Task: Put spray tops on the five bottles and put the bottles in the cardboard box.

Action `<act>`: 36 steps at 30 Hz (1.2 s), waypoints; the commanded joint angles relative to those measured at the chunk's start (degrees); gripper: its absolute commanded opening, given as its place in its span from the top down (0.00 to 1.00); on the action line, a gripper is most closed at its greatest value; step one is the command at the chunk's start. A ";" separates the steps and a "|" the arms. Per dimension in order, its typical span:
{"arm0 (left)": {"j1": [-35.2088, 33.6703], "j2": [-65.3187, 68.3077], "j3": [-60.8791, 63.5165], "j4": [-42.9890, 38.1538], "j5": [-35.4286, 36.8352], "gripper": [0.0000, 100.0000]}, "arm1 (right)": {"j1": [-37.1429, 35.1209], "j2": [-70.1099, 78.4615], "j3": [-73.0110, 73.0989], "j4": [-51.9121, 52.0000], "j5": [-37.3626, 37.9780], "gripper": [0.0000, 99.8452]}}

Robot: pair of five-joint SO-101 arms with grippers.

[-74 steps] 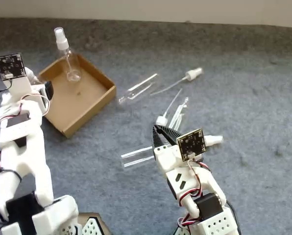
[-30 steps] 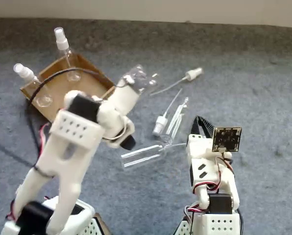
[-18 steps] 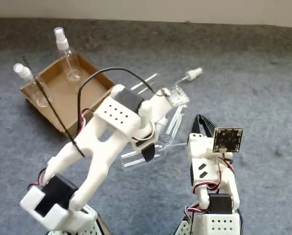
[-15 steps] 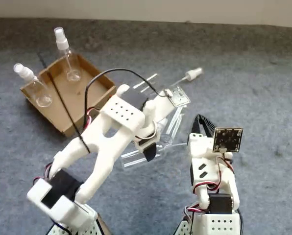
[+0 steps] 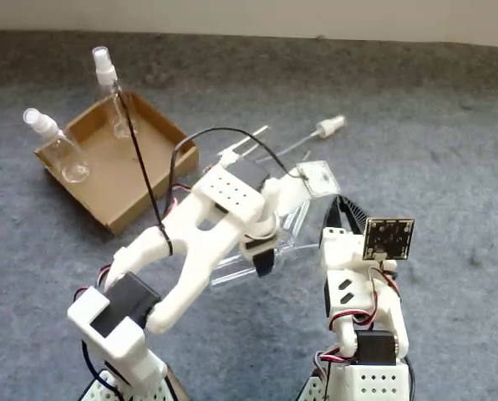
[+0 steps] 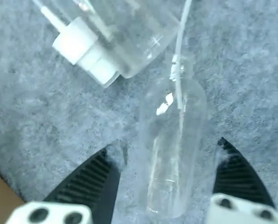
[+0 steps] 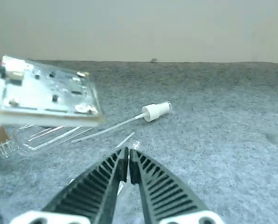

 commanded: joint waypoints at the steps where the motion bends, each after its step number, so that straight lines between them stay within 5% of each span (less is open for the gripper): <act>1: 3.03 -0.04 -1.54 -1.05 -0.44 0.74 | 0.48 -0.57 7.78 -1.54 0.18 1.00; 21: 3.21 8.84 1.45 -6.77 -0.44 0.75 | 0.40 -0.57 7.78 -1.54 0.26 1.00; 29: 3.21 8.84 2.24 -6.95 -0.44 0.91 | 0.40 -0.57 7.78 -1.54 0.35 1.00; 36: 3.21 8.13 1.80 -6.24 -0.44 0.91 | 0.40 -0.57 7.78 -1.54 0.26 1.00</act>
